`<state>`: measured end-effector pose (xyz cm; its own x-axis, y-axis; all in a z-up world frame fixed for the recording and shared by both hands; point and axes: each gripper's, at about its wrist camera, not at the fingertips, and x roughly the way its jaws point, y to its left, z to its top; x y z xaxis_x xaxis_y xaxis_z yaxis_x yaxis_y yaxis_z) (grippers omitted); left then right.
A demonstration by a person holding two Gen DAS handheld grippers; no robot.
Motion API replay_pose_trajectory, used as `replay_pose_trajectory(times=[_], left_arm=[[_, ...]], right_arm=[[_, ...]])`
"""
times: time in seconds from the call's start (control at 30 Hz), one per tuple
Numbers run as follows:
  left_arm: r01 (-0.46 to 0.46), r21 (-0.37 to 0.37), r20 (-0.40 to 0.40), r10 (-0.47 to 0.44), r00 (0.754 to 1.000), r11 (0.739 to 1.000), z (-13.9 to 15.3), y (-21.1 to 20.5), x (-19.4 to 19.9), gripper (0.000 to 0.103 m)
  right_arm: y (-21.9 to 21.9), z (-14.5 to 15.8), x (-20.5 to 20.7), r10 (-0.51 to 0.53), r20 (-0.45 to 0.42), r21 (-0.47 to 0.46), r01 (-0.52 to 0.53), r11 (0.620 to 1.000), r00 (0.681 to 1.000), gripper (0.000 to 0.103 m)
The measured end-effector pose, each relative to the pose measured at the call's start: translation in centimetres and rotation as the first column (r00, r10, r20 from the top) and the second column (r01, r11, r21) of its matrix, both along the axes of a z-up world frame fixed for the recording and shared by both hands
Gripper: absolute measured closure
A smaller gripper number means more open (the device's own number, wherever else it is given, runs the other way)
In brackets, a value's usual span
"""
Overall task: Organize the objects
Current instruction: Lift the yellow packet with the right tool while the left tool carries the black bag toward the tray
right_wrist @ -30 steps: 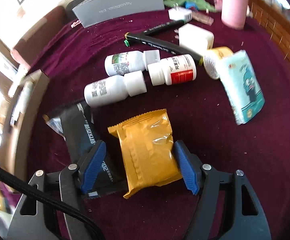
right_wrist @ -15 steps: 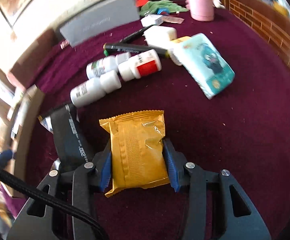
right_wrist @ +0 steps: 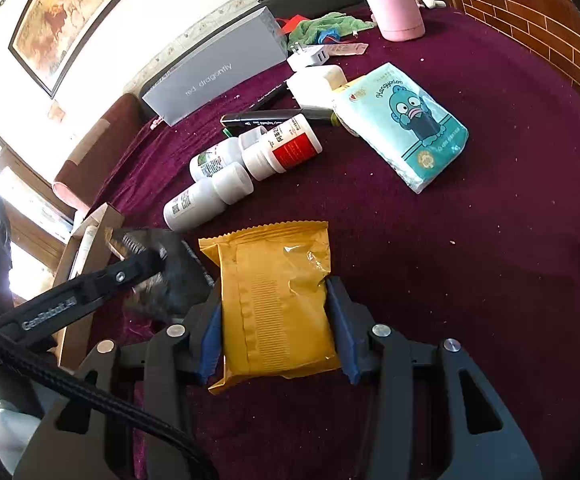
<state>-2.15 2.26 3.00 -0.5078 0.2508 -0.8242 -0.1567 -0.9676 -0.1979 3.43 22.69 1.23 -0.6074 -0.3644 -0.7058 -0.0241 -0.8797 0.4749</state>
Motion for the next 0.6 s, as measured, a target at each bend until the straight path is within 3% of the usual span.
replay_pose_trajectory(times=[0.13, 0.17, 0.2, 0.3, 0.43, 0.6], left_arm=[[0.015, -0.004, -0.023, -0.015, 1.0, 1.0, 0.1, 1.1, -0.7, 0.048], [0.032, 0.012, -0.027, -0.032, 0.999, 0.999, 0.0, 1.3, -0.9, 0.052], [0.05, 0.041, -0.025, -0.049, 0.998, 0.998, 0.0, 1.5, -1.1, 0.067], [0.064, 0.085, -0.021, -0.062, 0.998, 0.994, 0.1, 1.1, -1.4, 0.078], [0.084, 0.154, -0.025, -0.081, 0.996, 0.984, 0.7, -0.4, -1.1, 0.085], [0.107, 0.17, -0.095, -0.092, 0.991, 0.98, 3.0, -1.7, 0.5, 0.09]], right_arm=[[0.0, 0.0, 0.1, 0.001, -0.002, 0.002, -0.001, 1.0, 1.0, 0.057], [0.0, 0.0, 0.1, 0.0, -0.002, 0.001, 0.0, 1.0, 1.0, 0.057], [0.0, 0.0, 0.1, -0.001, -0.003, -0.004, 0.001, 1.0, 1.0, 0.057], [0.1, -0.1, 0.1, -0.002, -0.005, -0.01, 0.002, 1.0, 1.0, 0.057], [-0.1, -0.1, 0.1, -0.004, -0.01, -0.002, 0.004, 1.0, 1.0, 0.057], [-0.3, -0.1, 0.1, -0.003, -0.017, 0.021, 0.003, 1.0, 1.0, 0.057]])
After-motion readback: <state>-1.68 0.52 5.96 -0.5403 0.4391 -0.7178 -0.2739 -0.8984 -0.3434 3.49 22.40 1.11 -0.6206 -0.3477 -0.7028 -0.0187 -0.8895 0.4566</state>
